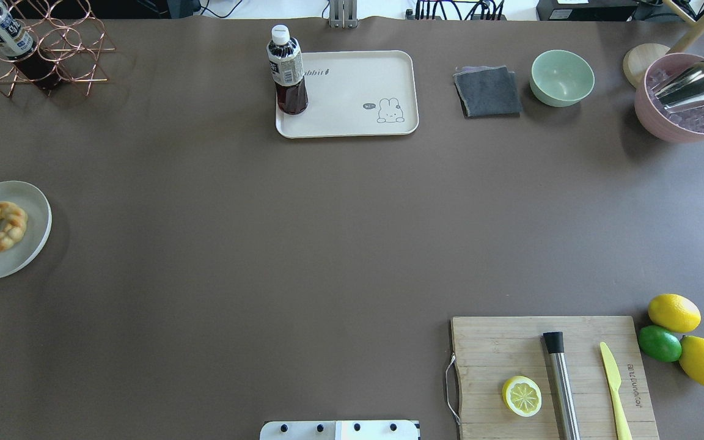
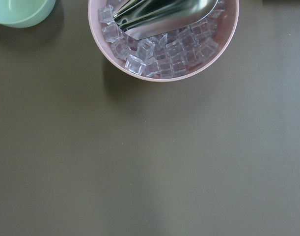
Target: Place donut on tray
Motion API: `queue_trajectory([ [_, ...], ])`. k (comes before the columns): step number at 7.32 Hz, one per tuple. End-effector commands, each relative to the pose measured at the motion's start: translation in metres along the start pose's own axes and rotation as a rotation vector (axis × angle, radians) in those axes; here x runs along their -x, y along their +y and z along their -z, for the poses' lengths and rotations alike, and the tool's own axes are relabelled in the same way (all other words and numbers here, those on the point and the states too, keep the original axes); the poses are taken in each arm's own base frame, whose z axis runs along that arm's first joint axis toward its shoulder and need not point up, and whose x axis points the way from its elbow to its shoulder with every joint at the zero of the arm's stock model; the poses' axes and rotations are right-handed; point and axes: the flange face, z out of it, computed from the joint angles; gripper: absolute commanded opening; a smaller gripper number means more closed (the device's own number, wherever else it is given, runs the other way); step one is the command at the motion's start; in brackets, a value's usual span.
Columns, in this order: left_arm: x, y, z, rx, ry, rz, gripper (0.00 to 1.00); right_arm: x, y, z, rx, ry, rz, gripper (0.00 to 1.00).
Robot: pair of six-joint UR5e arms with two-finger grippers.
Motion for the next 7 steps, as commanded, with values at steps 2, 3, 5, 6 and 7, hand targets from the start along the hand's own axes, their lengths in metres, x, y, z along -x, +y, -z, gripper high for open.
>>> queue_trajectory([
  [2, -0.116, -0.044, 0.055, -0.048, 0.154, 0.281, 0.0, 0.003, 0.0, 0.004, -0.01, 0.004, 0.003, 1.0],
  [3, -0.168, -0.043, 0.055, -0.025, 0.19, 0.345, 0.0, 0.005, -0.003, 0.007, -0.019, 0.006, 0.014, 1.0],
  [5, -0.255, -0.051, 0.062, 0.003, 0.25, 0.467, 0.0, 0.02, -0.004, 0.015, -0.035, -0.01, 0.046, 1.0],
  [6, -0.291, -0.057, 0.06, 0.01, 0.268, 0.497, 0.0, 0.036, -0.007, 0.014, -0.063, -0.02, 0.097, 1.0],
  [7, -0.325, -0.052, 0.057, 0.01, 0.281, 0.512, 0.0, 0.044, -0.008, 0.011, -0.066, -0.022, 0.118, 1.0],
])
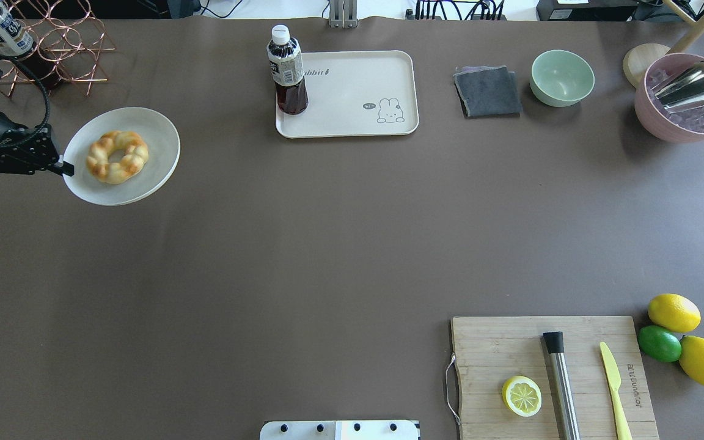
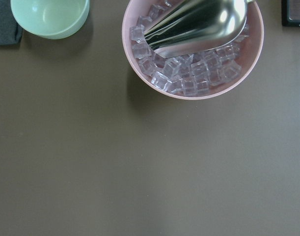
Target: Place donut on tray
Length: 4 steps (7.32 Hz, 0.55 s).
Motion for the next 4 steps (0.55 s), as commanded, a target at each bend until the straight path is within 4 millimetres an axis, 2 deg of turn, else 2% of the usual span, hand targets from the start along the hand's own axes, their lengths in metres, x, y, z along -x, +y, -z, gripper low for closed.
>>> queue_trajectory([
  [1, -0.071, 0.051, -0.026, 0.008, 0.041, 0.074, 0.0, 0.029, -0.004, -0.009, -0.012, -0.015, 0.075, 1.0],
  [2, -0.09, 0.074, -0.037, 0.007, 0.054, 0.094, 0.0, 0.052, -0.014, -0.013, -0.012, -0.026, 0.119, 1.0],
  [3, -0.115, 0.094, -0.042, 0.016, 0.056, 0.096, 0.0, 0.084, -0.026, -0.021, -0.005, -0.04, 0.099, 1.0],
  [4, -0.154, 0.12, -0.044, -0.006, 0.039, 0.093, 0.0, 0.123, -0.039, -0.026, -0.005, -0.051, 0.082, 1.0],
])
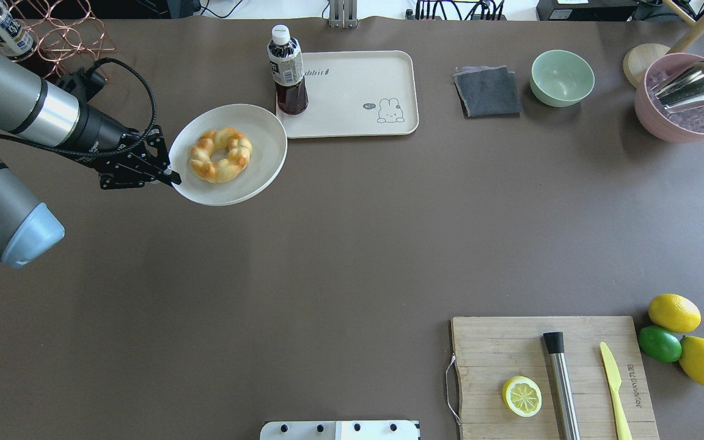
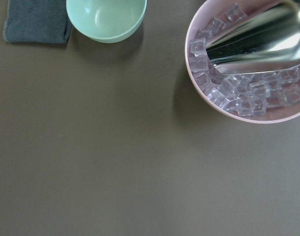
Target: Place donut on tray
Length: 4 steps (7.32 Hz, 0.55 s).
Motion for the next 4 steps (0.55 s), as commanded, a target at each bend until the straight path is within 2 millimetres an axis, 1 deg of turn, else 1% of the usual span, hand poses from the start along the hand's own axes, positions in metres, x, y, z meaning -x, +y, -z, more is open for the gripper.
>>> queue_trajectory([
  [1, -0.08, 0.071, -0.028, -0.041, -0.046, 0.004, 0.0, 0.091, -0.035, -0.023, 0.011, -0.031, -0.041, 1.0],
  [2, -0.109, 0.086, -0.037, -0.06, -0.081, 0.018, 0.0, 0.13, -0.046, -0.032, 0.013, -0.04, -0.081, 1.0],
  [3, -0.132, 0.095, -0.038, -0.079, -0.105, 0.025, 0.0, 0.17, -0.053, -0.043, 0.004, -0.028, -0.142, 1.0],
  [4, -0.142, 0.107, -0.049, -0.085, -0.115, 0.013, 0.0, 0.222, -0.055, -0.059, -0.002, -0.027, -0.184, 0.98],
])
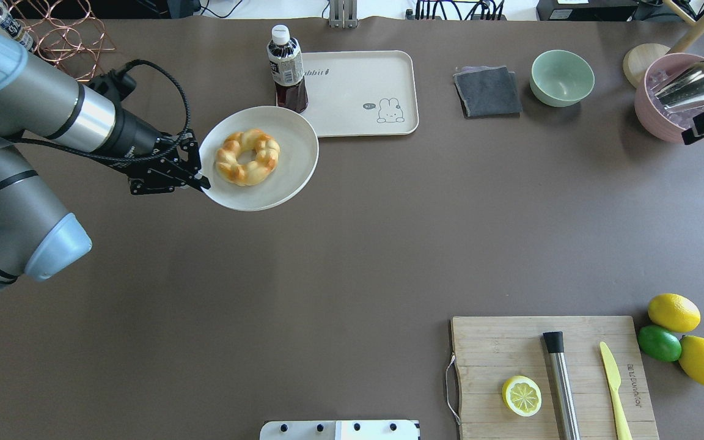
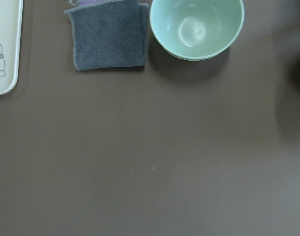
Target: Place donut on tray
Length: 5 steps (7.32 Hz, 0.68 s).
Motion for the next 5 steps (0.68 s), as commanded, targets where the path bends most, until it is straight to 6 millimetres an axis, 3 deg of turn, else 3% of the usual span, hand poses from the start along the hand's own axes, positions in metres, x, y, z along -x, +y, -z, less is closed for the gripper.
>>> queue_trajectory([
  [1, -0.044, 0.035, -0.02, -0.034, -0.049, -0.01, 0.0, 0.122, 0.006, -0.038, -0.02, -0.001, -0.113, 0.97],
  [2, -0.073, 0.043, -0.034, -0.064, -0.074, -0.004, 0.0, 0.15, 0.008, -0.038, -0.015, -0.023, -0.152, 0.95],
  [3, -0.087, 0.065, -0.051, -0.081, -0.076, -0.027, 0.0, 0.177, 0.015, -0.043, 0.003, -0.043, -0.19, 0.94],
  [5, -0.109, 0.075, -0.055, -0.089, -0.055, 0.017, 0.0, 0.207, 0.026, -0.048, 0.027, -0.066, -0.199, 0.9],
])
